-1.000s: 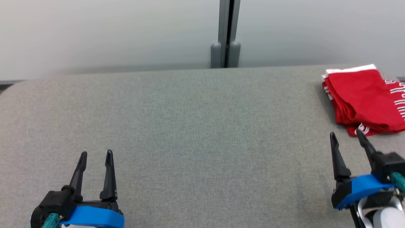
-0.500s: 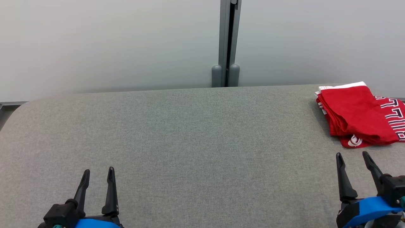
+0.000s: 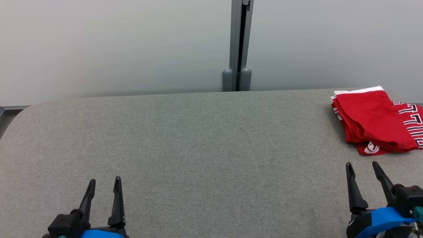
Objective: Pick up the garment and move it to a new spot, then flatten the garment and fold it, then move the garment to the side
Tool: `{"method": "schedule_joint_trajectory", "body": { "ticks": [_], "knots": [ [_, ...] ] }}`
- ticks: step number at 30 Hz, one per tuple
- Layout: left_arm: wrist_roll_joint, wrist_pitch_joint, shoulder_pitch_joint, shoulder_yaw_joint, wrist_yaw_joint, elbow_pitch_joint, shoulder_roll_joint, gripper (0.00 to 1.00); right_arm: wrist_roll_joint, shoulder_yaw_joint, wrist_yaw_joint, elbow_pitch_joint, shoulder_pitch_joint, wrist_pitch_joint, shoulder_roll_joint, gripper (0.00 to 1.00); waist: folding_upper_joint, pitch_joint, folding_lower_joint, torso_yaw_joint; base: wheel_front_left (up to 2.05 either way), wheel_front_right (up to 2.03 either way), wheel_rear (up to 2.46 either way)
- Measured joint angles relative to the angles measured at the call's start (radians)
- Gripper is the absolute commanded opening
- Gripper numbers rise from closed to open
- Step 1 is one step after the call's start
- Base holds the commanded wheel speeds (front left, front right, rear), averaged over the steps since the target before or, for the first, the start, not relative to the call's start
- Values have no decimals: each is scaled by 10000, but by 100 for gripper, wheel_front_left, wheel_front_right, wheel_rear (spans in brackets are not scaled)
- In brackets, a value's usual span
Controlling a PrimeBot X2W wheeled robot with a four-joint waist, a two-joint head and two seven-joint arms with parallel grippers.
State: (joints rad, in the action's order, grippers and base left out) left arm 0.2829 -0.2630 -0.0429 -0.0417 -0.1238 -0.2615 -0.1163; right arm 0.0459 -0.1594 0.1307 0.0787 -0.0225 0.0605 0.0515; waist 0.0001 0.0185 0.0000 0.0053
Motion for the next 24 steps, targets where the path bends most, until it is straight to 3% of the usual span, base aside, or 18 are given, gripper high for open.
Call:
{"method": "schedule_joint_trajectory", "body": {
  "ticks": [17,18,24],
  "knots": [
    [8,0,3,-88,-6,-102,21,100,209,251,0,395,110,127,-2,100,0,33,0,-7,0,0,0],
    [19,2,-2,-104,-2,-127,29,0,244,270,0,426,103,125,-6,0,0,33,0,-7,0,0,0],
    [198,111,-240,-90,-2,-568,171,0,437,234,0,997,-115,-2,-98,0,0,32,0,-7,0,0,0]
  ]
}}
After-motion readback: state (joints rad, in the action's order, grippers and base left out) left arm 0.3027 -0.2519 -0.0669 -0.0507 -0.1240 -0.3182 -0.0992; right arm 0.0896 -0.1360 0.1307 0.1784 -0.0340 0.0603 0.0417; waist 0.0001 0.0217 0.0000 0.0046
